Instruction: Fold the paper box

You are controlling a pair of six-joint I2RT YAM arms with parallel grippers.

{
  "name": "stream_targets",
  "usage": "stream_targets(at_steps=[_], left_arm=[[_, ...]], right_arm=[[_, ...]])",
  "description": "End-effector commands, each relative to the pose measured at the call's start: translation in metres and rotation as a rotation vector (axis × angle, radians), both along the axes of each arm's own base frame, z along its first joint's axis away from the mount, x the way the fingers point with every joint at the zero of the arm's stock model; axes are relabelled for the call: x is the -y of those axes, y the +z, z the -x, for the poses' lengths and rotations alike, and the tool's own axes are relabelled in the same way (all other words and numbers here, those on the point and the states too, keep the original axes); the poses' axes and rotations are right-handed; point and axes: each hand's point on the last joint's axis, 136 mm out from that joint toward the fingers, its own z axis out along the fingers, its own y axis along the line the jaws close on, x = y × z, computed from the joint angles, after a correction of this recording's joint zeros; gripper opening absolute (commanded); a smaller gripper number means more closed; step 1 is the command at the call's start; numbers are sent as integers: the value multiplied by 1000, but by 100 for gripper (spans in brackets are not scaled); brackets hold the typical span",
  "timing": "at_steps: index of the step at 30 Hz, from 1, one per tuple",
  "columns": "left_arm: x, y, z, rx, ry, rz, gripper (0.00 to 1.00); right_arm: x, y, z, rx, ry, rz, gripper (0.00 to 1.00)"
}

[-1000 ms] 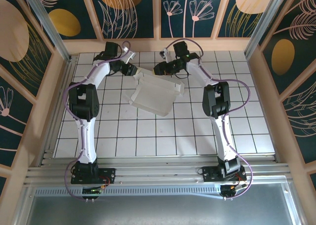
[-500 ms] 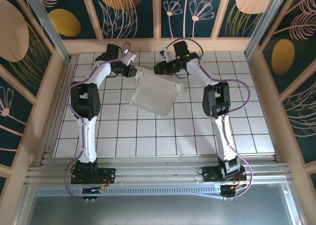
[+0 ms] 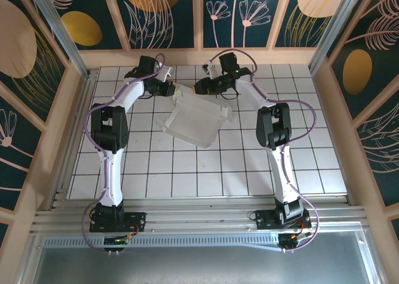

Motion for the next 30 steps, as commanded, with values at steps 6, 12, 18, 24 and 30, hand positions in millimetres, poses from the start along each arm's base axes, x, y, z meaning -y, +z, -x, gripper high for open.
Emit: stream_targets(at_steps=[6, 12, 18, 24, 30], left_arm=[[33, 57, 28, 40, 15, 65, 0], [47, 57, 40, -4, 4, 127, 0], [80, 66, 61, 2, -61, 223, 3], [83, 60, 73, -6, -76, 269, 11], [74, 41, 74, -1, -55, 211, 24]], right_arm=[[3, -21, 3, -10, -52, 97, 51], [0, -22, 2, 15, -66, 121, 50], [-9, -23, 3, 24, -72, 102, 49], [-15, -30, 12, 29, -55, 131, 49], [-17, -28, 15, 30, -52, 120, 49]])
